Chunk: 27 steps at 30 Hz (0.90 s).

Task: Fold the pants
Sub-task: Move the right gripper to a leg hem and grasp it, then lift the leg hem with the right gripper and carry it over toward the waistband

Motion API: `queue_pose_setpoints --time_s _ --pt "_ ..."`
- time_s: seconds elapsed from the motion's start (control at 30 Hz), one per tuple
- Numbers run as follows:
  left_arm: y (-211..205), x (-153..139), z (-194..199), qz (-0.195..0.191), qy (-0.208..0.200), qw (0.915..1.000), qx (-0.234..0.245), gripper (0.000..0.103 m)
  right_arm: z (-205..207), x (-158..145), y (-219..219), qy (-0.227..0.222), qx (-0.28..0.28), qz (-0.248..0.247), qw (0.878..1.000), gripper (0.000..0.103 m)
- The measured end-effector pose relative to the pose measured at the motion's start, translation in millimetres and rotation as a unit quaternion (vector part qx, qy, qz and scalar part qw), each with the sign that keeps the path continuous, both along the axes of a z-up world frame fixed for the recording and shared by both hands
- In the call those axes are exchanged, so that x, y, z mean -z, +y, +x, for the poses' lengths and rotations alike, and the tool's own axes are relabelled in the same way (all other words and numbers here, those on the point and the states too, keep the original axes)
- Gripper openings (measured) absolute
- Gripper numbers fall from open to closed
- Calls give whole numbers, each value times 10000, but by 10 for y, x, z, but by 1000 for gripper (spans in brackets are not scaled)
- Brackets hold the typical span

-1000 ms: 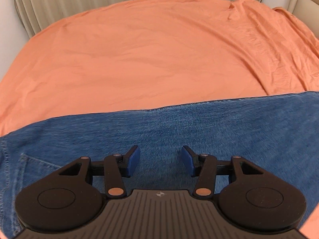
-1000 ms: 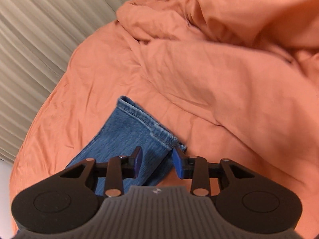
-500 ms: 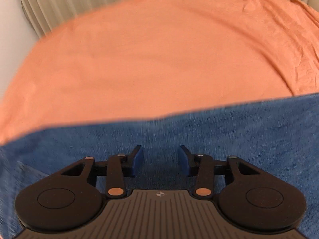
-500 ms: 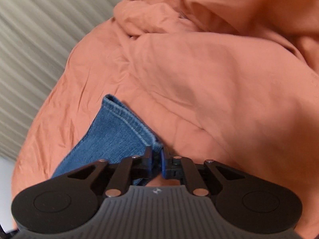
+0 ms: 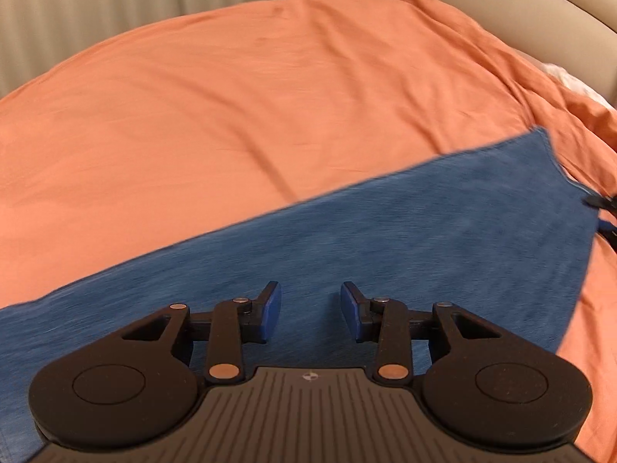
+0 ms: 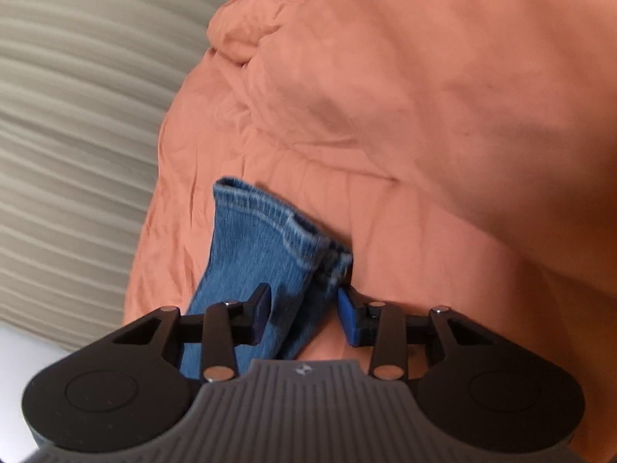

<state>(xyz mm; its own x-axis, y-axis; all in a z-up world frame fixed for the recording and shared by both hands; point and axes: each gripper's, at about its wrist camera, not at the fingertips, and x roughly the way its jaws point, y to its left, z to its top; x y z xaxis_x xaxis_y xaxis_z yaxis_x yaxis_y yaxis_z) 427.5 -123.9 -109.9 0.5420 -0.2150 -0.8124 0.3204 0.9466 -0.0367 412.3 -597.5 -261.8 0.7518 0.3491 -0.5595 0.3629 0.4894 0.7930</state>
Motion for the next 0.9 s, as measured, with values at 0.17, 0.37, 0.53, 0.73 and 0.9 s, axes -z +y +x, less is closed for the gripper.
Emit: queue_pose_setpoints --time_s 0.17,0.37,0.53,0.73,0.9 --pt "-324 157 224 63 41 9996 288 43 67 -120 16 -169 -89 -363 9992 11" --pt "-517 322 707 26 -22 10000 7 41 146 -297 122 -225 -425 -1034 9935 10" --pt "-648 424 958 156 -16 9999 -14 40 168 -346 149 -159 -570 -1409 9883 10" --pt "-663 265 771 367 -305 9988 -119 37 219 -373 167 -61 -601 -1555 9860 10" --pt "-709 76 374 270 41 9992 276 33 218 -476 213 13 -607 -1748 9827 10"
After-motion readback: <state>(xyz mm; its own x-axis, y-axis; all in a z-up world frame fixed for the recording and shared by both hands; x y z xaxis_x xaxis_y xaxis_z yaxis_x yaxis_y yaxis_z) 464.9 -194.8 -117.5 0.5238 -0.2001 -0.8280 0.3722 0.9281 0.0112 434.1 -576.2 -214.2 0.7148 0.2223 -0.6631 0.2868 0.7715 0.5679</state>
